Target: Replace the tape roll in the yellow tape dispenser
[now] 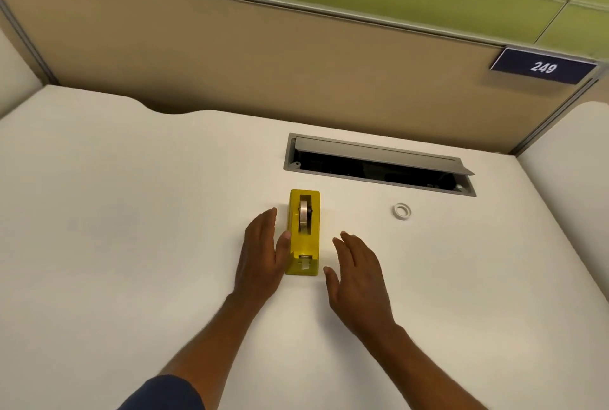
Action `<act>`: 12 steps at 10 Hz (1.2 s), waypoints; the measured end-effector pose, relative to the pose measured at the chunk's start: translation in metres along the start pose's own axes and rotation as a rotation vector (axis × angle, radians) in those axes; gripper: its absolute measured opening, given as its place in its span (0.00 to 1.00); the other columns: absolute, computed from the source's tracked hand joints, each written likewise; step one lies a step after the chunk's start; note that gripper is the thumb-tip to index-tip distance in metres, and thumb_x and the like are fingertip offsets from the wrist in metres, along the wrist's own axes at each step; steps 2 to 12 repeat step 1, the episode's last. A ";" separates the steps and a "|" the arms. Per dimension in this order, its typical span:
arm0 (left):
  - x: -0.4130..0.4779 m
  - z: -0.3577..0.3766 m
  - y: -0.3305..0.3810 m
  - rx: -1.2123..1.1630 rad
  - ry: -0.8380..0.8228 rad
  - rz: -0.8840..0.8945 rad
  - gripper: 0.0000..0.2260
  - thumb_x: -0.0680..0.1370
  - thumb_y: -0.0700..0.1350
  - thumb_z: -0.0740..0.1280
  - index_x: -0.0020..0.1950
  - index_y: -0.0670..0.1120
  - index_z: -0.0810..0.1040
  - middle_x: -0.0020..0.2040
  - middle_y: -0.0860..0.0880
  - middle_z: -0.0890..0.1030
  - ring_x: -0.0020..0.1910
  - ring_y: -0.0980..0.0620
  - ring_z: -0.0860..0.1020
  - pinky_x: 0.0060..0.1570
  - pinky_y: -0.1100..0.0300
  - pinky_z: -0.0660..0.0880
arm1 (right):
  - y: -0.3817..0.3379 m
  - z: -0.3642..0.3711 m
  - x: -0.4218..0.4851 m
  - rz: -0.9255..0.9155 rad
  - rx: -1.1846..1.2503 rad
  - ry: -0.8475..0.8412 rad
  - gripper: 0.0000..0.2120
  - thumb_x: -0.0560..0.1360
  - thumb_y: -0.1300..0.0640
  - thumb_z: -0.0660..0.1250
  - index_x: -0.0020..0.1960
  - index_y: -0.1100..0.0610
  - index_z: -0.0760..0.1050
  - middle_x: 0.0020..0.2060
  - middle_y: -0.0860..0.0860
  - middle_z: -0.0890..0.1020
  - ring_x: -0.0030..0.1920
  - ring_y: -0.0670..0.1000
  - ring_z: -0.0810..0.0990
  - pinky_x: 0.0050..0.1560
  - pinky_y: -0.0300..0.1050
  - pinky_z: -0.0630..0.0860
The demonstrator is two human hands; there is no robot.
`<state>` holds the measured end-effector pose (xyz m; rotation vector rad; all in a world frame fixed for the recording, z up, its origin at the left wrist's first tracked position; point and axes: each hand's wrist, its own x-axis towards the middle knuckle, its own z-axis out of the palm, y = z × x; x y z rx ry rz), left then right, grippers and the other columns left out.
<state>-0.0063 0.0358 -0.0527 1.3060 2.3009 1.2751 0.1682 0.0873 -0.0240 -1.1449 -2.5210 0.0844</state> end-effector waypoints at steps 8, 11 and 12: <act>-0.010 -0.009 -0.003 0.102 -0.068 0.057 0.29 0.79 0.61 0.48 0.75 0.45 0.58 0.75 0.45 0.63 0.74 0.46 0.61 0.71 0.54 0.57 | 0.004 0.003 0.006 0.039 -0.011 -0.082 0.26 0.77 0.49 0.62 0.71 0.59 0.64 0.71 0.58 0.69 0.72 0.58 0.65 0.70 0.53 0.54; -0.010 -0.009 -0.003 0.102 -0.068 0.057 0.29 0.79 0.61 0.48 0.75 0.45 0.58 0.75 0.45 0.63 0.74 0.46 0.61 0.71 0.54 0.57 | 0.004 0.003 0.006 0.039 -0.011 -0.082 0.26 0.77 0.49 0.62 0.71 0.59 0.64 0.71 0.58 0.69 0.72 0.58 0.65 0.70 0.53 0.54; -0.010 -0.009 -0.003 0.102 -0.068 0.057 0.29 0.79 0.61 0.48 0.75 0.45 0.58 0.75 0.45 0.63 0.74 0.46 0.61 0.71 0.54 0.57 | 0.004 0.003 0.006 0.039 -0.011 -0.082 0.26 0.77 0.49 0.62 0.71 0.59 0.64 0.71 0.58 0.69 0.72 0.58 0.65 0.70 0.53 0.54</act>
